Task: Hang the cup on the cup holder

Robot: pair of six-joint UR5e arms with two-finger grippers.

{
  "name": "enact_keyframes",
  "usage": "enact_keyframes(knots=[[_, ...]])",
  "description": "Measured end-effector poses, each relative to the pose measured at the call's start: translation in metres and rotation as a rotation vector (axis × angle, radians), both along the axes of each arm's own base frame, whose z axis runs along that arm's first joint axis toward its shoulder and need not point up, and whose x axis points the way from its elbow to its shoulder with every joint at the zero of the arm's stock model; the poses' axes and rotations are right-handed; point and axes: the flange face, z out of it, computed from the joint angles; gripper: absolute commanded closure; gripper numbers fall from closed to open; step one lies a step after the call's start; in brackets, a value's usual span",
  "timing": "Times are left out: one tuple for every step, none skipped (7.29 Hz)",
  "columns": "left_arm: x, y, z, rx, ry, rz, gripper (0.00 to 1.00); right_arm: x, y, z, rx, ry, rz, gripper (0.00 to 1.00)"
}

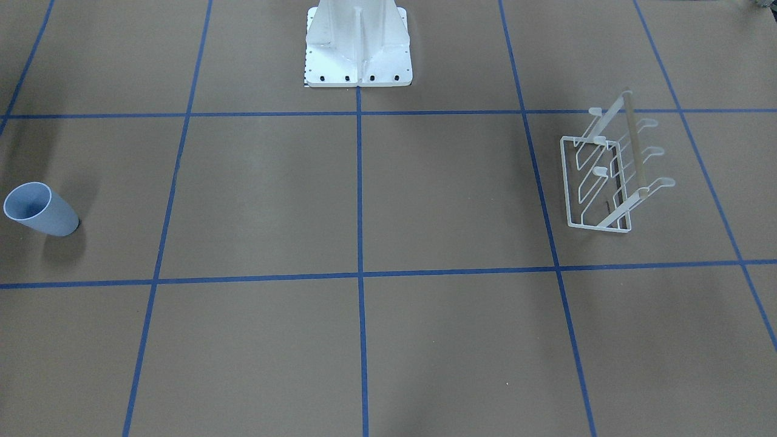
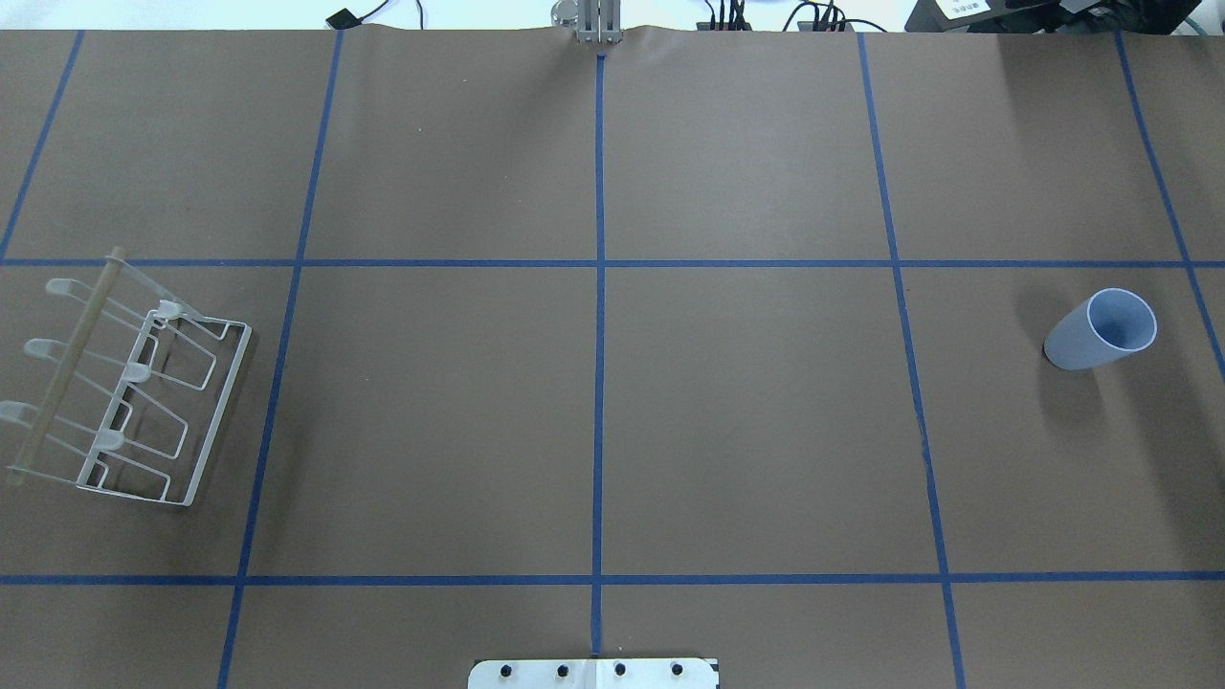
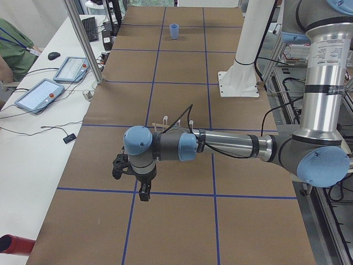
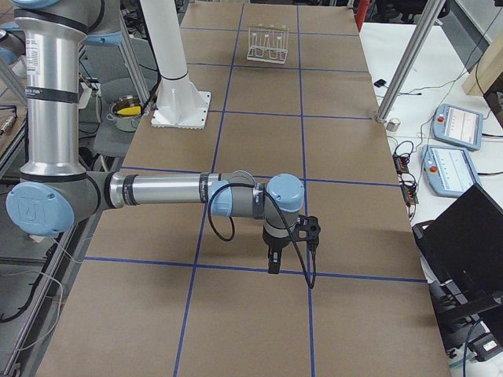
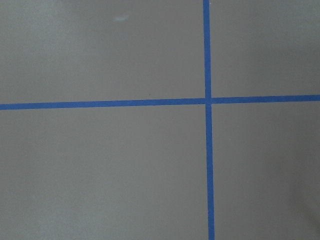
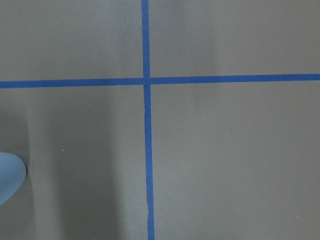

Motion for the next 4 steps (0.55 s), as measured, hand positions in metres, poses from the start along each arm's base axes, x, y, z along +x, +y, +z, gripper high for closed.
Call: enact_keyframes(knots=[[0.0,0.0,-0.0011,0.003,0.0,0.001,0.02,0.0001,-0.0001,-0.0001,0.002,0.001,-0.002,0.0],[0.0,0.0,-0.0021,0.007,-0.001,0.003,0.02,0.0002,-0.0006,-0.0005,0.007,0.003,-0.005,0.0],[-0.0001,0.0001,-0.0025,0.008,-0.003,0.004,0.02,0.0002,-0.0008,-0.0013,0.009,0.002,-0.006,0.0],[-0.0004,0.0003,-0.0017,0.007,-0.006,0.005,0.02,0.0001,-0.0008,-0.0017,0.01,0.001,-0.006,0.0]])
